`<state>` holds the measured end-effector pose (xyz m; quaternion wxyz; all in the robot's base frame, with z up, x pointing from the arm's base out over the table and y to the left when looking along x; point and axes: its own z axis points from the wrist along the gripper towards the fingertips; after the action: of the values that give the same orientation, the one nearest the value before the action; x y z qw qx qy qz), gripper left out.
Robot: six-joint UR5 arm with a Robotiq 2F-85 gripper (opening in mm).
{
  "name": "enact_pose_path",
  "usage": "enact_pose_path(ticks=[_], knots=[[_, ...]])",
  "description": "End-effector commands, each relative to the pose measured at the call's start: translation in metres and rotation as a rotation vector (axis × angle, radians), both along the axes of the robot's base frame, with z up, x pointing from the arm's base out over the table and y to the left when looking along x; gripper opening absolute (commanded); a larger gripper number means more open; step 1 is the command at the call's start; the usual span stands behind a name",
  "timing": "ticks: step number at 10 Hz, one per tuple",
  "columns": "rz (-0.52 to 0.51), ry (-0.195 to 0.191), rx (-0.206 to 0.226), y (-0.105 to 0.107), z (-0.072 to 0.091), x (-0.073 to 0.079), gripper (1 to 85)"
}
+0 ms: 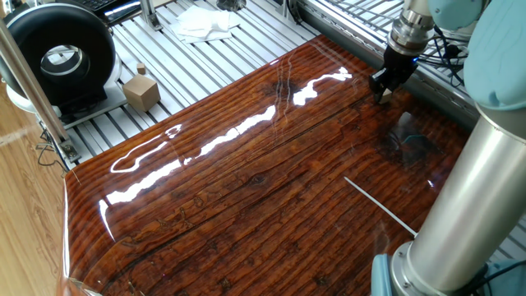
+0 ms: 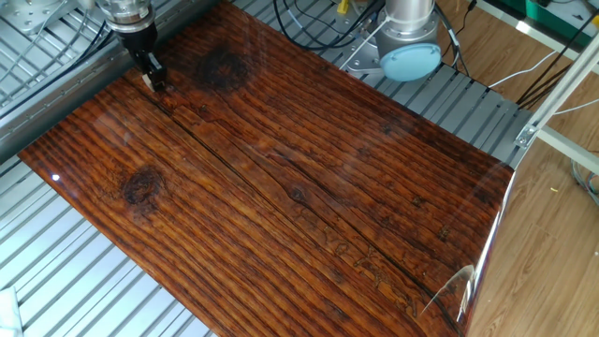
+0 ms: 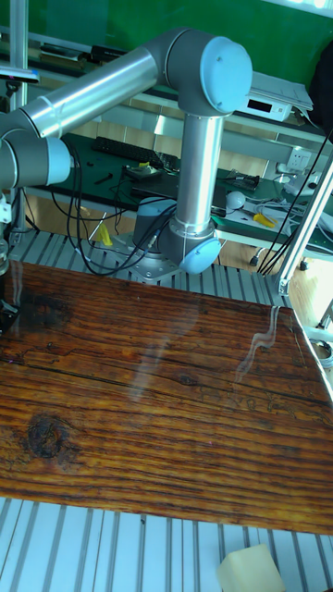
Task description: Hold a small block with the gripper and sweep it from left to right on the table
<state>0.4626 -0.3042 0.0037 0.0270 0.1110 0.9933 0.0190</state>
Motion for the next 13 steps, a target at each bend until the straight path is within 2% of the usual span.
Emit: enact_pose_path(ticks=[1, 7, 13], knots=[[-0.009, -0.014, 0.022, 0.0032, 0.0021, 0.0026, 1.0], [-0.006, -0.034, 0.038, 0.0045, 0.001, 0.0064, 1.0], [-0.014, -0.024, 0.034, 0.0039, 0.0022, 0.0043, 1.0]])
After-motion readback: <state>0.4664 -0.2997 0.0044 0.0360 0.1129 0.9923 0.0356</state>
